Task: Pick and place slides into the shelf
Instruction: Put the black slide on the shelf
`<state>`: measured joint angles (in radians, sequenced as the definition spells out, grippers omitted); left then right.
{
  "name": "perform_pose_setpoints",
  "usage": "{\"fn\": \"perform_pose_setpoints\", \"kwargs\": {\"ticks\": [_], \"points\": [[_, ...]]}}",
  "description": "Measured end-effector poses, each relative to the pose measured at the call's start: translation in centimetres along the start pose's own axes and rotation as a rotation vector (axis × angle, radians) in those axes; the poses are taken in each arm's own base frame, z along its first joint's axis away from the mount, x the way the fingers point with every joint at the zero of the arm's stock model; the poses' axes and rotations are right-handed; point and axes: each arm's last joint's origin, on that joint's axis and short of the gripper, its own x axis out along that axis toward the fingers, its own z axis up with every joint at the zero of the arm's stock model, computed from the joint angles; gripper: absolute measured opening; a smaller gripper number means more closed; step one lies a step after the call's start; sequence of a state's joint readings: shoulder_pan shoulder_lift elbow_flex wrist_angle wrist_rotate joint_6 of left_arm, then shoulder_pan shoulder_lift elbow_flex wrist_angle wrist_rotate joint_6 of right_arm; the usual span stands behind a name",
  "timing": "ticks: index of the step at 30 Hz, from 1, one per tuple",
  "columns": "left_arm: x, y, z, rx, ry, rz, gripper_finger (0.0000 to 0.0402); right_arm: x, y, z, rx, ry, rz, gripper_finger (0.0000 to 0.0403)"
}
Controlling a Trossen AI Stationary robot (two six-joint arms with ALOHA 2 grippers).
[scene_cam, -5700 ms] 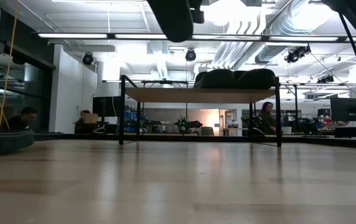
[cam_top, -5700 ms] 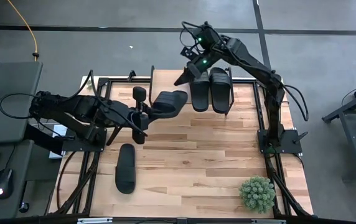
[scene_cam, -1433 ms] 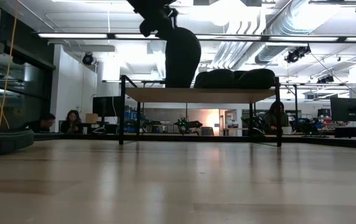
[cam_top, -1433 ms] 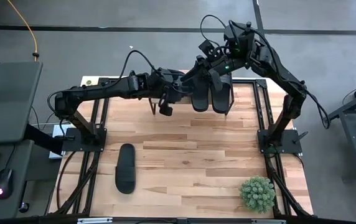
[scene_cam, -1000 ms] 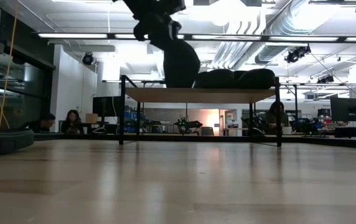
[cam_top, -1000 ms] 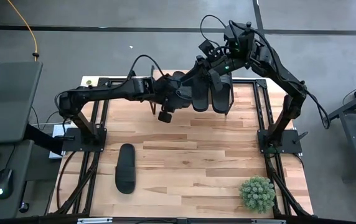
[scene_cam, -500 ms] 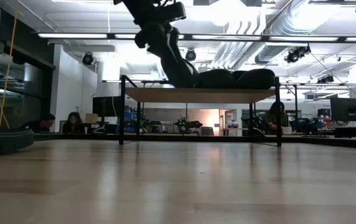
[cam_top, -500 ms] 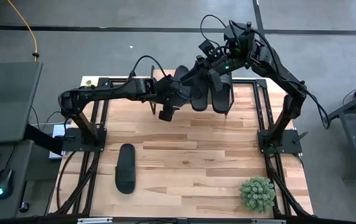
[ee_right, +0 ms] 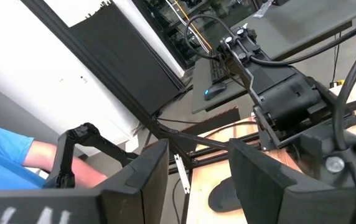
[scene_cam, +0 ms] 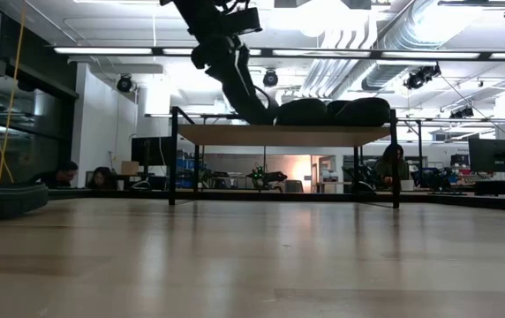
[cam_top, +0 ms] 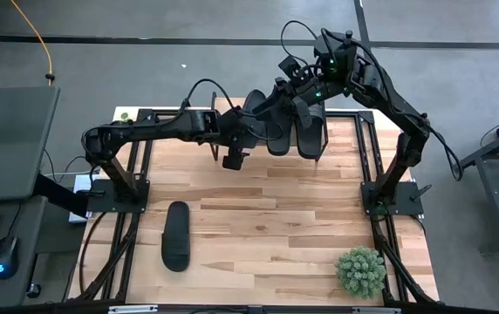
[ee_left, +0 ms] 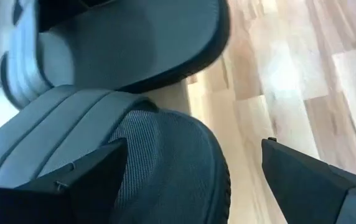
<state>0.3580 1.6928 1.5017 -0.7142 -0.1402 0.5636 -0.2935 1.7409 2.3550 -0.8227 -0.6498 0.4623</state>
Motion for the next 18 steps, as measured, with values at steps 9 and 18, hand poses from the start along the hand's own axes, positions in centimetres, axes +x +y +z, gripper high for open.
{"fn": "perform_pose_setpoints", "kwargs": {"ticks": [9,18], "points": [[-0.5,-2.5,1.8,0.066,-0.068,-0.038,0.0320,0.0,0.0,0.0,-0.019,-0.005,-0.010,0.0158],[-1.3,-2.4,2.4,0.066,-0.017,0.080,0.0301,0.0,-0.1,0.0,-0.024,-0.006,-0.018,0.0158]]}}
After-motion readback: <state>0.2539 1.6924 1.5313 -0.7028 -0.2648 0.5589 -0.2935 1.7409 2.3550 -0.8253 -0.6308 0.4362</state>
